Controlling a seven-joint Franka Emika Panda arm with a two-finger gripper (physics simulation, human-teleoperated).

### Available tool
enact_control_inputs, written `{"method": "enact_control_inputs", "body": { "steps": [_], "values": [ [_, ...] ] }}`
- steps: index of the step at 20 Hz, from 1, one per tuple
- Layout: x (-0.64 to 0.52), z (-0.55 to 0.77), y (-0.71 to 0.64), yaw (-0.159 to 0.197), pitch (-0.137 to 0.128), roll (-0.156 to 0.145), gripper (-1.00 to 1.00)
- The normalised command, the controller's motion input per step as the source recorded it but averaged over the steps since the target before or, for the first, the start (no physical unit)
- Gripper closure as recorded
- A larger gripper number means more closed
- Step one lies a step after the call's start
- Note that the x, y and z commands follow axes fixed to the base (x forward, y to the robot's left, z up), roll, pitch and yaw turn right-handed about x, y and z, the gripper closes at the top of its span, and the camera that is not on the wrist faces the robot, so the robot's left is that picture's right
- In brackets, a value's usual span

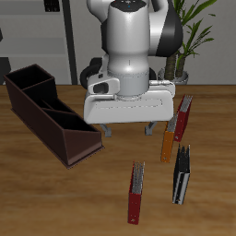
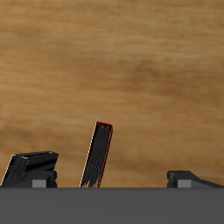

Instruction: Place the right red book into the right desk caddy's back compartment

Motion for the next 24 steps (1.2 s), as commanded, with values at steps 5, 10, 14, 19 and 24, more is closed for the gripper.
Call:
{"method": "enact_control_inputs", "body": {
  "steps": [5, 10, 14, 19, 24],
  "values": [
    [-0.04, -0.21, -0.04, 0.001, 0.012, -0.010, -1.00],
    [-0.01, -0.09, -0.04, -0.016, 0.000, -0.019, -1.00],
    [0.06, -0.10, -0.10, 0.009, -0.008, -0.005, -1.00],
    [0.06, -0.16, -0.12, -0.015, 0.024, -0.030, -1.00],
    [0.01, -0.13, -0.01, -0.018, 0.019, 0.012, -1.00]
  ]
}}
